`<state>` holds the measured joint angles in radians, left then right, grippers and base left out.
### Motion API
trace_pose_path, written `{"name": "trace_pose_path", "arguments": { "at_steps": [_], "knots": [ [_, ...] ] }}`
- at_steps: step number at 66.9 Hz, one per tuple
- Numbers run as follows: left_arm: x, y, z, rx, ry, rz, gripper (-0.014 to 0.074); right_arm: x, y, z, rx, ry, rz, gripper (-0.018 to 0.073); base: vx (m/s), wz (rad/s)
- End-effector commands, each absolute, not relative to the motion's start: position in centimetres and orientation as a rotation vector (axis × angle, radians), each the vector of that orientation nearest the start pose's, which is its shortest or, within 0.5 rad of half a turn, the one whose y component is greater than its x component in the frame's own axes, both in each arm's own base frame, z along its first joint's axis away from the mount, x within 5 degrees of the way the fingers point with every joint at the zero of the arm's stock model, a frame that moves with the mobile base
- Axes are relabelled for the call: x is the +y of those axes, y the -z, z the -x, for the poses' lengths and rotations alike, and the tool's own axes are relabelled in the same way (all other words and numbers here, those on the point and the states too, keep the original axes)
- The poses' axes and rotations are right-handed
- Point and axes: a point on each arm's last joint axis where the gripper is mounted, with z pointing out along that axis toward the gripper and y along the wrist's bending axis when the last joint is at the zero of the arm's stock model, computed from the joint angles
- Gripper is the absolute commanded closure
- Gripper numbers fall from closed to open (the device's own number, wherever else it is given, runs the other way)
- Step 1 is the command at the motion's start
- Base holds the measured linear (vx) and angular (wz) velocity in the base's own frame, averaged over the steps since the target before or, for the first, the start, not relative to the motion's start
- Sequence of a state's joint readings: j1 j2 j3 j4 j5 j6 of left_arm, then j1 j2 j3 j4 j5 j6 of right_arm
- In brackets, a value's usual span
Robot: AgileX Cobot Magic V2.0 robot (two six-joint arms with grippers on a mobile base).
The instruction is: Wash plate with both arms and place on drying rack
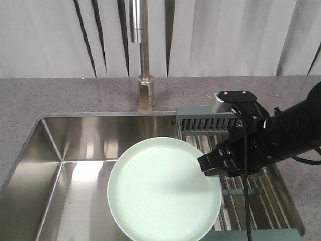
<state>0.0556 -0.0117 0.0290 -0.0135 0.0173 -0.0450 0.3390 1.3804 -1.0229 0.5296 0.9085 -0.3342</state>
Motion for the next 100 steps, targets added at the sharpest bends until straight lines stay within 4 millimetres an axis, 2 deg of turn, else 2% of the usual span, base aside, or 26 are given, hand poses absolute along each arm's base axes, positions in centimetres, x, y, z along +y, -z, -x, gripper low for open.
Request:
{"name": "trace_pose_path", "arguments": {
  "at_steps": [1, 43, 55, 67, 74, 83, 90, 100],
  "knots": [
    [0.3, -21.9, -5.3, 1.4, 0.004, 0.079, 0.0603, 12.4, -30.5, -24.1, 2.538, -0.687, 0.542, 0.0561, -0.01, 0.06],
    [0.3, -22.4, -5.2, 1.369, 0.003, 0.077, 0.0603, 12.4, -30.5, -24.1, 2.538, -0.687, 0.543, 0.0561, 0.0, 0.01],
    [0.3, -24.7, -4.6, 1.22, 0.044, 0.1, 0.0603, 12.4, -30.5, -24.1, 2.538, -0.687, 0.543, 0.0561, 0.0, 0.0],
    [0.2, -28.8, -3.9, 1.282, 0.053, 0.107, 0.0603, 12.4, -30.5, -24.1, 2.538, -0.687, 0.542, 0.0561, 0.0, 0.0],
    [0.2, -31.5, -4.2, 1.355, 0.053, 0.112, 0.0603, 12.4, -30.5, -24.1, 2.538, -0.687, 0.542, 0.0561, 0.0, 0.0],
    [0.3, -34.6, -5.8, 1.489, 0.05, 0.119, 0.0603, 12.4, -30.5, -24.1, 2.538, -0.687, 0.542, 0.0561, 0.0, 0.0],
    [0.3, -36.0, -7.6, 1.626, 0.013, 0.09, 0.0603, 12.4, -30.5, -24.1, 2.538, -0.687, 0.543, 0.0561, 0.0, 0.0],
    [0.5, -36.5, -10.5, 1.834, -0.044, 0.024, 0.0603, 12.4, -30.5, -24.1, 2.538, -0.687, 0.543, 0.0561, 0.0, 0.0]
  ]
}}
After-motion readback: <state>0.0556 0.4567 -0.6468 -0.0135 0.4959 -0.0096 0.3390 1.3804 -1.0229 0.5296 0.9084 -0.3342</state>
